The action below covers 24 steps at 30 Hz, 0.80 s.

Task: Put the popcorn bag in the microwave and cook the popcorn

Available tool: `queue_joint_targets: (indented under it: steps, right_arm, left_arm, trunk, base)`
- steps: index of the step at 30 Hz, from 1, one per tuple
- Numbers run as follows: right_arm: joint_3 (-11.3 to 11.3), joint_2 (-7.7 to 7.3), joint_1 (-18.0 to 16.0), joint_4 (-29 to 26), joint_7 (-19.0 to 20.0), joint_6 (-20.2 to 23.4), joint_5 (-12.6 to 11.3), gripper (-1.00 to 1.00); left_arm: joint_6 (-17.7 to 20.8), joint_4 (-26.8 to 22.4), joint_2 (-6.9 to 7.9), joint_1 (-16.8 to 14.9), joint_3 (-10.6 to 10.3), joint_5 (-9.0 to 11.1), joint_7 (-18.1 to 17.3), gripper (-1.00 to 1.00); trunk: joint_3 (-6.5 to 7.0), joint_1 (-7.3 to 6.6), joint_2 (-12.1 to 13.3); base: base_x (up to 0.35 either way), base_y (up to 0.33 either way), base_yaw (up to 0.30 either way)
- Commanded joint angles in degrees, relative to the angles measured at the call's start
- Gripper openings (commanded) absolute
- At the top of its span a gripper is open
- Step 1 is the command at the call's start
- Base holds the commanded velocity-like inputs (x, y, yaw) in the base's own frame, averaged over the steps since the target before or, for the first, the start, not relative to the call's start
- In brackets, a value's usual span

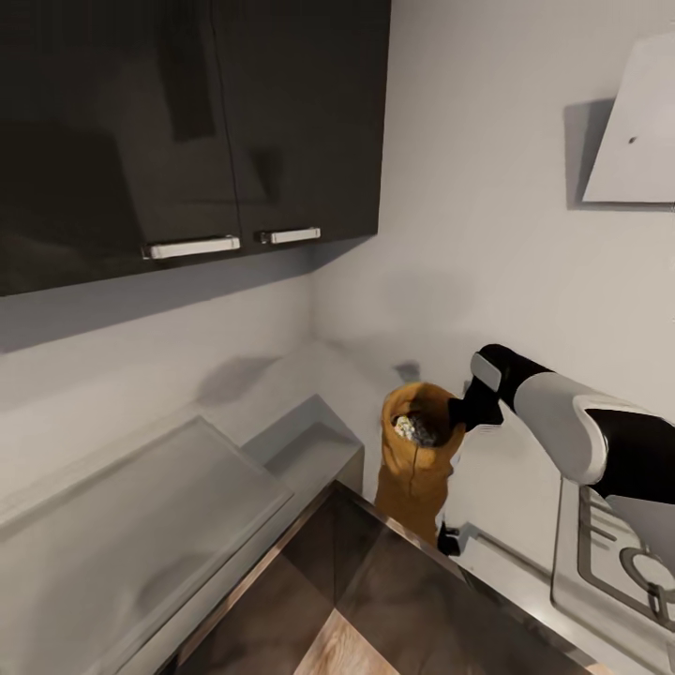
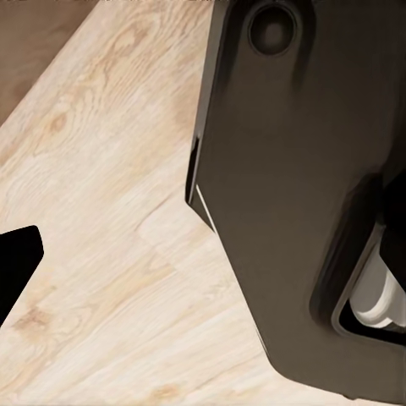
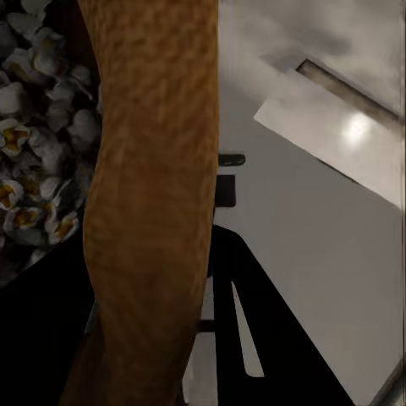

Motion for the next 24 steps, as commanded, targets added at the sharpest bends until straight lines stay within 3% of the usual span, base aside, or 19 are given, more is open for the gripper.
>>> queue_joint_targets:
  steps: [1,14,24]
  right_arm:
    - [-0.55,-0.14,-0.07,-0.39,-0.61,0.04,-0.3,-1.0]
    - [-0.61,-2.62,-0.07,-2.89,-0.62,0.05,-0.3,-1.0]
    - [-0.6,-3.04,-0.07,-2.89,-0.62,0.05,-0.3,-1.0]
  left_arm:
    - [0.07,-0.07,-0.01,-0.01,0.24,0.05,0.06,1.0]
    - [0.08,0.03,-0.01,-0.01,0.24,0.05,0.06,1.0]
    - [0.1,0.03,-0.01,-0.01,0.24,0.05,0.06,1.0]
  trunk:
    - [-0.03,0.04,-0.11]
    - [1.03,0.04,-0.11]
    - [1.63,0.04,-0.11]
  base:
    - [0.0,0.0,0.0]
    - [0.0,0.0,0.0]
    - [0.0,0.0,0.0]
